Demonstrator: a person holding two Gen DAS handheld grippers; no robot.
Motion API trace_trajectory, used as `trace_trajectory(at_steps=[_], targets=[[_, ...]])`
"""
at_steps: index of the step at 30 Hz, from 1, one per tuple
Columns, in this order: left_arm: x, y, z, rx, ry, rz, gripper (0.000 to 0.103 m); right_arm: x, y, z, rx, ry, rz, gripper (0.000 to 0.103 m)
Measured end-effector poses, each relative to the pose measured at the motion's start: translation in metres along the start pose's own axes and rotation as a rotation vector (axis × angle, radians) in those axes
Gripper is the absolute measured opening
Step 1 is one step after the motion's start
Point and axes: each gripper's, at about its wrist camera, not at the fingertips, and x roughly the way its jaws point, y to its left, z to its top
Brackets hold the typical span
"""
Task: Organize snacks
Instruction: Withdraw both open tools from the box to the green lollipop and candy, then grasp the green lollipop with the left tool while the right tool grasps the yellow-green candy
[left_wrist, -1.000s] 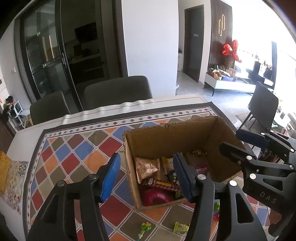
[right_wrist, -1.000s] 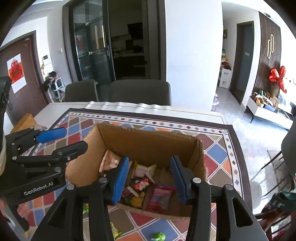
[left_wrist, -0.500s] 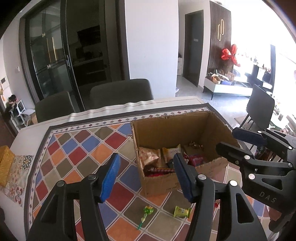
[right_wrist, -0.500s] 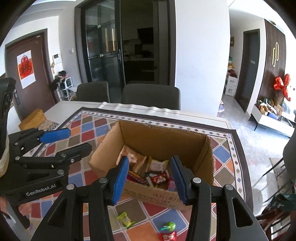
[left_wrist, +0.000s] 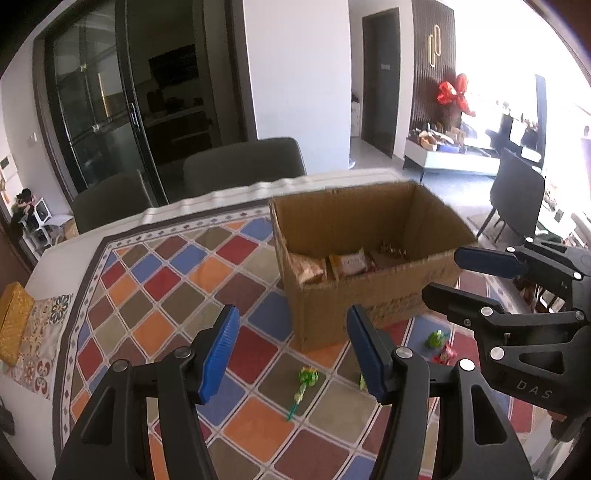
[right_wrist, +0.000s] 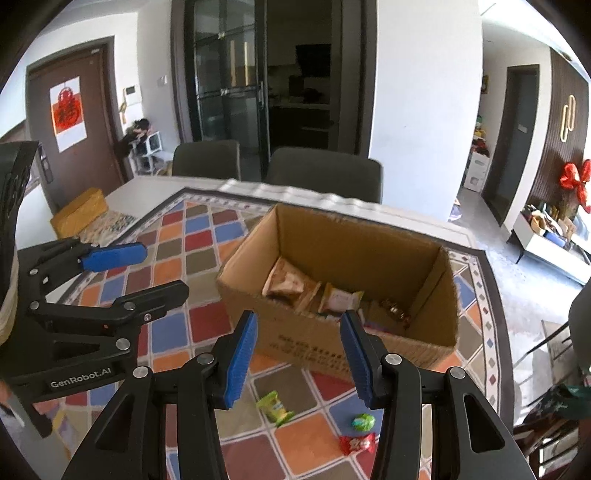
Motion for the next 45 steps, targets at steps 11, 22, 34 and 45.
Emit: trace_trajectory(at_steps=[11, 22, 34, 45], targets=[[0.021, -0.006, -0.039, 0.044, 0.085, -0.031, 0.06, 0.025, 0.016, -0.035, -0.045, 0.113, 0.034, 0.048], [0.054, -0.011, -0.068, 0.085, 0.175, -0.061, 0.06, 0.053, 0.02, -0.064, -0.065, 0.216, 0.053, 0.048], [0.095, -0.012, -0.083, 0.116, 0.241, -0.072, 0.06, 0.095, 0.017, -0.088, -0.068, 0.332, 0.067, 0.048], [0.125, -0.012, -0.085, 0.124, 0.272, -0.076, 0.06, 0.12, 0.017, -0.1, -0.077, 0.392, 0.08, 0.048]])
